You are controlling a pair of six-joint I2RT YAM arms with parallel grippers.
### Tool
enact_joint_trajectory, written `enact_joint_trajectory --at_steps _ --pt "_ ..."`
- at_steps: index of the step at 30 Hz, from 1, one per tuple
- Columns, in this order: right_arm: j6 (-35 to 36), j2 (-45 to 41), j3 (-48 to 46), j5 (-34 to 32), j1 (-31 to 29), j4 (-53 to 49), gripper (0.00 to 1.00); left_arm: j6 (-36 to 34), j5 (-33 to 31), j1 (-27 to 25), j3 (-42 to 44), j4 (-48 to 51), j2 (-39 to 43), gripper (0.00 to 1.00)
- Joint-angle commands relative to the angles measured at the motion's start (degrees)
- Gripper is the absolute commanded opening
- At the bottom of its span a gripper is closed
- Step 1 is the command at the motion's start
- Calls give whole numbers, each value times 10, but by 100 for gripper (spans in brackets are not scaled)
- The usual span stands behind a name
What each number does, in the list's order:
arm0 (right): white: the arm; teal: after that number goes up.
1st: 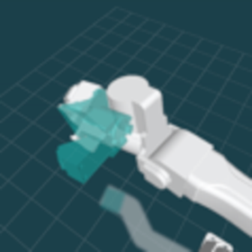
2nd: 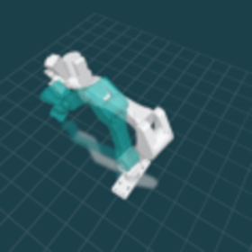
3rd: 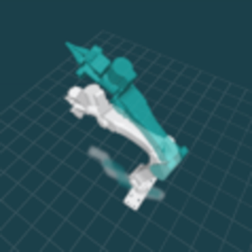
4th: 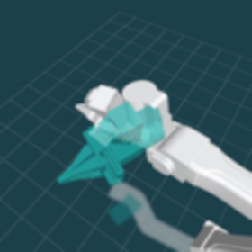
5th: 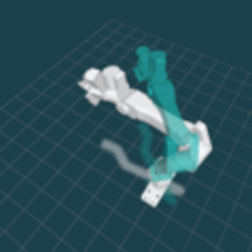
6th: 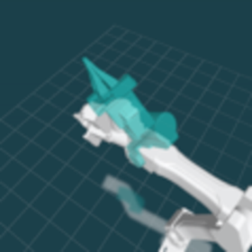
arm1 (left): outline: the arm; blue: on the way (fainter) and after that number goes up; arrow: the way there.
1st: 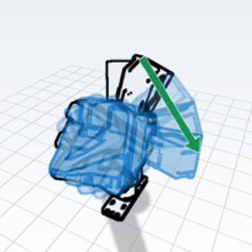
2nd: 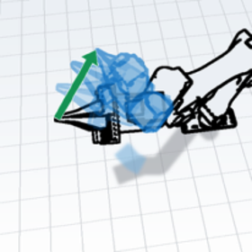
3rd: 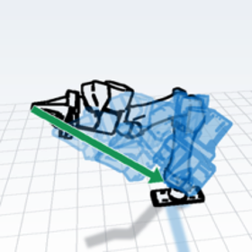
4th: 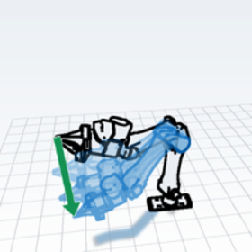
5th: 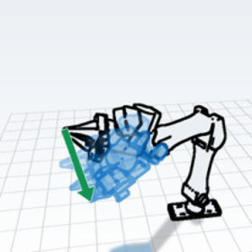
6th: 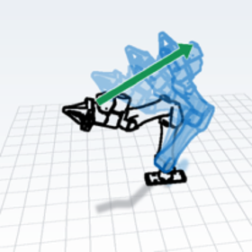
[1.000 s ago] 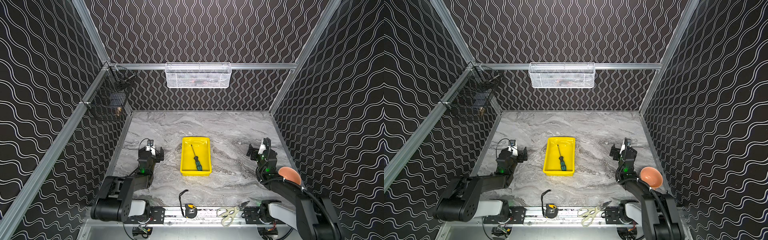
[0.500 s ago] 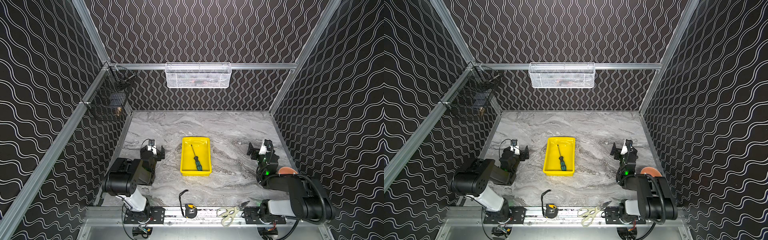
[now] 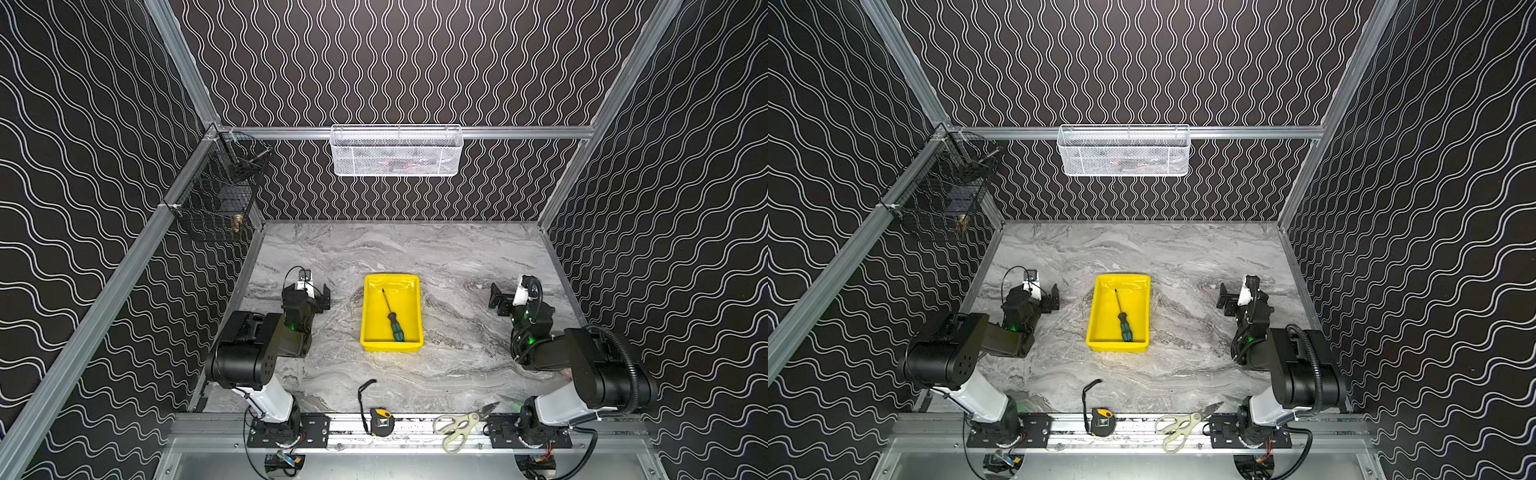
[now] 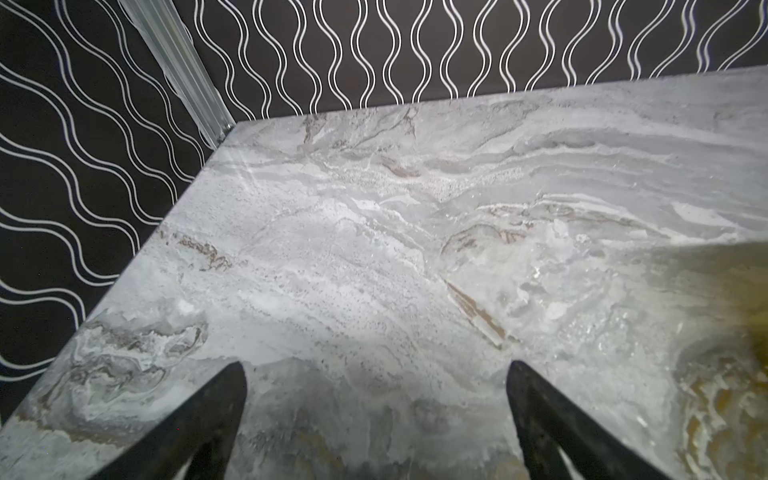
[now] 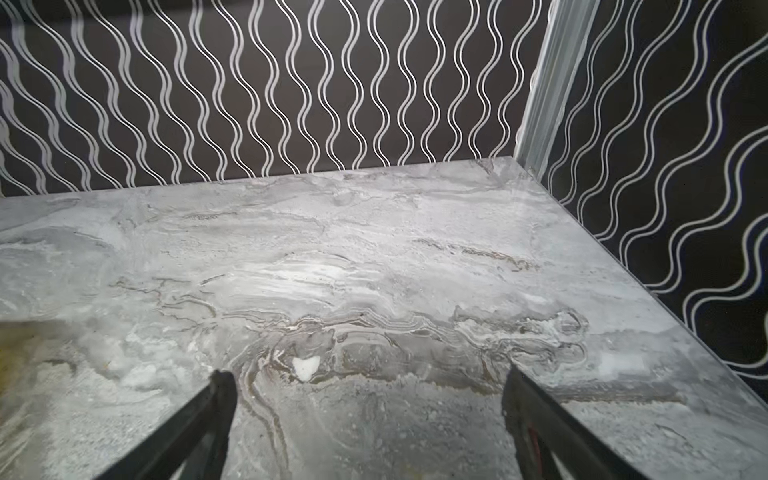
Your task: Put the screwdriver in the bin
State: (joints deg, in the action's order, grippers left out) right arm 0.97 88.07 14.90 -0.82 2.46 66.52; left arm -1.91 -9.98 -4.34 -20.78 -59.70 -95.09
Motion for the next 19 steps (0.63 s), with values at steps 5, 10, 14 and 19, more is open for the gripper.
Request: enact_joint_trajectory --at_steps 5,10,14,19 --pt "-10 -1 6 -5 7 -2 100 -12 1 0 0 -2 0 99" --pt "-9 1 5 -5 7 4 100 -11 1 0 -1 1 1 99" --pt "-8 2 5 -4 7 6 99 -9 5 0 -7 10 -3 99" --pt "-7 1 2 -4 7 10 100 -12 4 1 0 1 1 99"
